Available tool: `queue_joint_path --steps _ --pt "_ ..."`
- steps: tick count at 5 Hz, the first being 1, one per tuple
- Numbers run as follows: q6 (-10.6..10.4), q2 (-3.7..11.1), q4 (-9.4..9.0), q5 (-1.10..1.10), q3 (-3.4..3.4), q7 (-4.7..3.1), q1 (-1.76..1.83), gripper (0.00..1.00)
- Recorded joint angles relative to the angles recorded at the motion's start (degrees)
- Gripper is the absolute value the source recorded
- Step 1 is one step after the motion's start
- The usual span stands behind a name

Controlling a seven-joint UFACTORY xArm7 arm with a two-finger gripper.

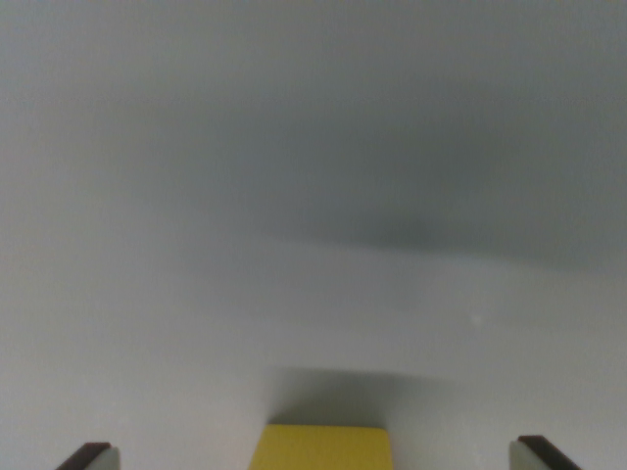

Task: Pick yellow cube

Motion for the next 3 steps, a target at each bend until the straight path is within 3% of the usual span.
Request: queue_joint_path --steps 1,2,3 --pt "0.00 0.00 0.00 0.00 0.00 0.00 0.00 0.00" --pt "-2.17 0.35 -1.78 0.15 0.15 0.00 0.11 0.00" --pt "-2.17 0.35 -1.78 0.15 0.15 0.00 0.11 0.00"
